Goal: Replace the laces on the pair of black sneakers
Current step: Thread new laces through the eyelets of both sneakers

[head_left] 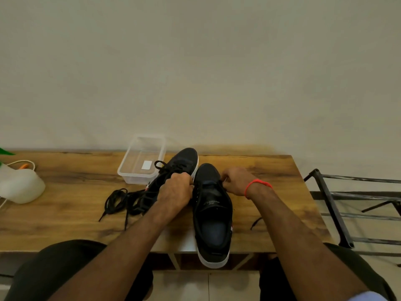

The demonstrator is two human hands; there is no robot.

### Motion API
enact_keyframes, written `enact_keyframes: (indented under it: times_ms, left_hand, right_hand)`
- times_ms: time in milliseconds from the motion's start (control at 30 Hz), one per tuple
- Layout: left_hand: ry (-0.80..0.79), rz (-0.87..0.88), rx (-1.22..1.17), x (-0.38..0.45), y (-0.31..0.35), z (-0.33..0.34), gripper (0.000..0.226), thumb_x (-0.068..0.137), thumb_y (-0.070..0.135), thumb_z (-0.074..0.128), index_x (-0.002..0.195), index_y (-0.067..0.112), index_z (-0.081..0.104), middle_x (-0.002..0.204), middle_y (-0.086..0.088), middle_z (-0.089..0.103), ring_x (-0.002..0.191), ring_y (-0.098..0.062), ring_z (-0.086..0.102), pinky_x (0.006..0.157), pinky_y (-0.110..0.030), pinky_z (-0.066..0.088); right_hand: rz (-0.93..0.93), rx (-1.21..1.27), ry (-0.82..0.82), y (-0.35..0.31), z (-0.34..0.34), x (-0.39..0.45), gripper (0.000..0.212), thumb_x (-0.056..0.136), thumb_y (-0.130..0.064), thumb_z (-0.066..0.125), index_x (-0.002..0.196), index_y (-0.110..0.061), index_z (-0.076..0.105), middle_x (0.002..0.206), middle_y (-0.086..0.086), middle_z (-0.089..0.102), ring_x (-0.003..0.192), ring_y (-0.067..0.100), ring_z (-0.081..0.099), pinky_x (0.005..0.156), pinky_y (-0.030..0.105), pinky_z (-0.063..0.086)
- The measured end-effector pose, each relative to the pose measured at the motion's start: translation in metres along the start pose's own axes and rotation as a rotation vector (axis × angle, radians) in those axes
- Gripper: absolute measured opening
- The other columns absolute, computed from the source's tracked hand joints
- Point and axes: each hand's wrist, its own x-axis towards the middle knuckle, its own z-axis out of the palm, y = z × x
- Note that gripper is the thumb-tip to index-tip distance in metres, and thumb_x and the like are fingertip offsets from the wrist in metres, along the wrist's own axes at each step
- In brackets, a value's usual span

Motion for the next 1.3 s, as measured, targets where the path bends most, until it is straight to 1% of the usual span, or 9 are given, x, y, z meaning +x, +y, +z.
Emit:
enact_keyframes:
  times_ms: [100,200,367,600,700,800,1067,1200,1300]
  left_hand:
    - [0.002,-0.008,-0.008,-0.001,0.000,-0.005,0.023,0.102,0.036,0.056,0.100,0.018,0.070,0.084,-0.003,0.066,0.072,-0.022,0.068,0.077,-0.044,0.061]
    - [0.014,0.015,0.039,-0.005,0.002,-0.005,0.026,0.104,0.038,0.051,0.101,0.019,0.068,0.085,-0.001,0.063,0.071,-0.019,0.064,0.072,-0.040,0.058]
    - [-0.005,0.019,0.052,-0.004,0.002,-0.003,0.029,0.105,0.040,0.047,0.106,0.019,0.067,0.089,0.000,0.061,0.076,-0.016,0.060,0.072,-0.037,0.053]
    - [0.019,0.042,0.008,-0.002,0.001,-0.009,0.026,0.105,0.042,0.047,0.107,0.023,0.065,0.094,0.000,0.063,0.084,-0.018,0.061,0.079,-0.041,0.055]
    - [0.060,0.039,0.054,-0.001,0.002,-0.015,0.028,0.104,0.045,0.048,0.103,0.022,0.065,0.088,0.002,0.061,0.081,-0.018,0.060,0.074,-0.038,0.053]
    - [0.045,0.020,0.062,0.000,0.001,-0.026,0.034,0.103,0.048,0.049,0.089,0.020,0.063,0.081,0.001,0.061,0.077,-0.018,0.061,0.072,-0.038,0.052]
    - [-0.105,0.013,-0.361,-0.003,-0.003,-0.076,0.033,0.100,0.041,0.059,0.079,0.024,0.078,0.065,0.006,0.062,0.058,-0.011,0.053,0.058,-0.026,0.041]
    - [-0.122,-0.011,-0.597,-0.016,0.003,-0.107,0.031,0.099,0.040,0.063,0.081,0.019,0.079,0.057,0.009,0.059,0.038,-0.001,0.040,0.043,-0.016,0.033]
    - [-0.145,0.016,-0.732,-0.030,0.009,-0.129,0.031,0.099,0.039,0.062,0.087,0.015,0.079,0.062,0.005,0.060,0.041,-0.006,0.035,0.040,-0.015,0.026]
  right_hand:
    - [-0.023,0.000,-0.031,0.004,-0.001,0.000,0.025,0.093,-0.020,0.064,0.116,-0.012,0.071,0.109,0.007,0.070,0.101,0.024,0.063,0.085,0.033,0.052]
    - [-0.024,-0.044,0.000,0.004,0.002,0.001,0.010,0.093,-0.023,0.063,0.094,-0.014,0.067,0.096,0.009,0.068,0.090,0.027,0.062,0.078,0.036,0.052]
    - [-0.040,-0.044,-0.022,0.000,0.004,-0.003,0.019,0.093,-0.016,0.056,0.076,-0.019,0.049,0.084,0.007,0.059,0.080,0.026,0.054,0.068,0.034,0.043]
    - [0.022,0.188,0.005,0.003,-0.005,-0.004,0.012,0.092,-0.023,0.059,0.084,-0.015,0.055,0.083,0.011,0.066,0.069,0.019,0.058,0.066,0.037,0.052]
    - [0.058,0.163,-0.037,0.006,-0.010,-0.004,0.023,0.099,-0.027,0.057,0.086,-0.007,0.059,0.090,0.019,0.066,0.071,0.023,0.068,0.063,0.034,0.051]
    - [0.104,0.131,-0.097,0.013,-0.026,-0.010,0.027,0.101,-0.034,0.057,0.089,-0.012,0.067,0.079,0.007,0.060,0.067,0.017,0.064,0.056,0.028,0.047]
    - [0.067,0.597,-0.111,0.027,-0.061,-0.029,0.035,0.099,-0.037,0.061,0.083,-0.006,0.069,0.052,-0.002,0.048,0.050,0.014,0.049,0.062,0.031,0.053]
    - [-0.032,0.847,-0.078,0.016,-0.069,-0.035,0.036,0.094,-0.040,0.065,0.078,-0.008,0.066,0.052,-0.001,0.037,0.048,0.015,0.044,0.059,0.031,0.050]
    - [-0.085,1.017,-0.081,0.004,-0.073,-0.042,0.036,0.092,-0.040,0.067,0.073,-0.009,0.062,0.050,-0.001,0.035,0.049,0.018,0.044,0.061,0.032,0.048]
